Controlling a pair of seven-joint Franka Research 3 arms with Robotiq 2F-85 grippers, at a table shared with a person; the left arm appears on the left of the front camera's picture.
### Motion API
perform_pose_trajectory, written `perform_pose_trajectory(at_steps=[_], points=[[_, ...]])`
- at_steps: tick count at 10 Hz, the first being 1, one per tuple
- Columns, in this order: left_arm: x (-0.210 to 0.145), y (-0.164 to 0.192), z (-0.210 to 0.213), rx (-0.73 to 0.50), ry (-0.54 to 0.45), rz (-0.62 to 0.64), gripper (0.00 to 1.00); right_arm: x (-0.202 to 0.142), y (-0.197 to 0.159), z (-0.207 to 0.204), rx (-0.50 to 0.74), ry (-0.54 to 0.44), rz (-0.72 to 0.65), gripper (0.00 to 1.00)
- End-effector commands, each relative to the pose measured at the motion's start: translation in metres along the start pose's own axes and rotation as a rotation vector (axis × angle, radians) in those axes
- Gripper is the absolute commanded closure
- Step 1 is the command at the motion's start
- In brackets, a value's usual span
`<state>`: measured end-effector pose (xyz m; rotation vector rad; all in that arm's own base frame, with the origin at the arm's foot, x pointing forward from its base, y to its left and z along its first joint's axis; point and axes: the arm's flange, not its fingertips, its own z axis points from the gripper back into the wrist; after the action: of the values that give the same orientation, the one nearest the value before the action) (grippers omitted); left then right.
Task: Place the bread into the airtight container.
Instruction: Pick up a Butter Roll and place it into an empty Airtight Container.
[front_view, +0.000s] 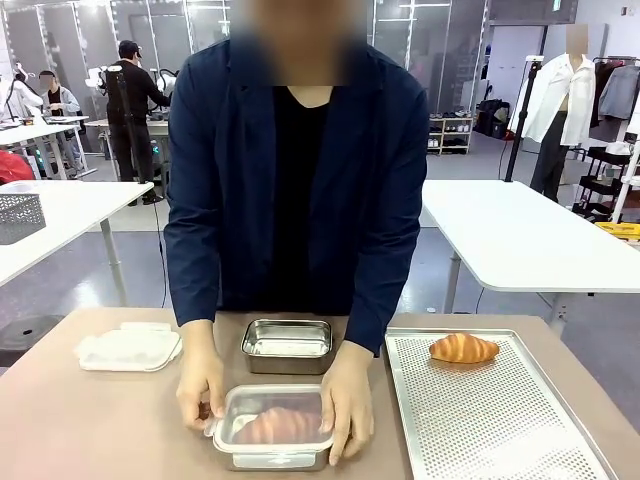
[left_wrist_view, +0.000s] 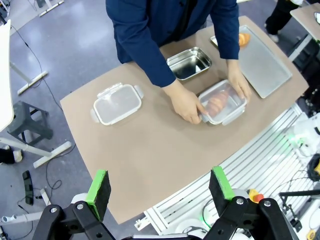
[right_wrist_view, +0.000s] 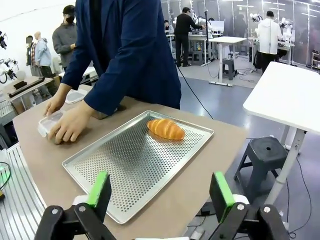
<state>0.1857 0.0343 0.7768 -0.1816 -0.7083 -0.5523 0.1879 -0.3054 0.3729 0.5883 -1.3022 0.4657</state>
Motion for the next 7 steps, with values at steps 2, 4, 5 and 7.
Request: perform_pose_trajectory(at_steps=[2,4,5,7], points=[[0.0013,-0.0003,0.0004,-0.012,-0.004,-0.017,0.0,-0.0014,-0.0003,-0.0027,-0.01,-0.023,0.021,0.0],[0.0013,-0.0003,0.0004,-0.012,-0.004,-0.017,0.0,-0.0014,-0.0003,-0.0027,-0.01,-0.023,0.021,0.0],[0.0013,-0.0003,0.0004,-0.012,-0.004,-0.017,0.0,-0.0014,-0.0003,-0.0027,-0.01,-0.023,0.021,0.0],[0.0013,-0.0003,0.0004,-0.012,-0.004,-0.017,0.0,-0.0014,-0.0003,-0.0027,-0.01,-0.023,0.021,0.0]])
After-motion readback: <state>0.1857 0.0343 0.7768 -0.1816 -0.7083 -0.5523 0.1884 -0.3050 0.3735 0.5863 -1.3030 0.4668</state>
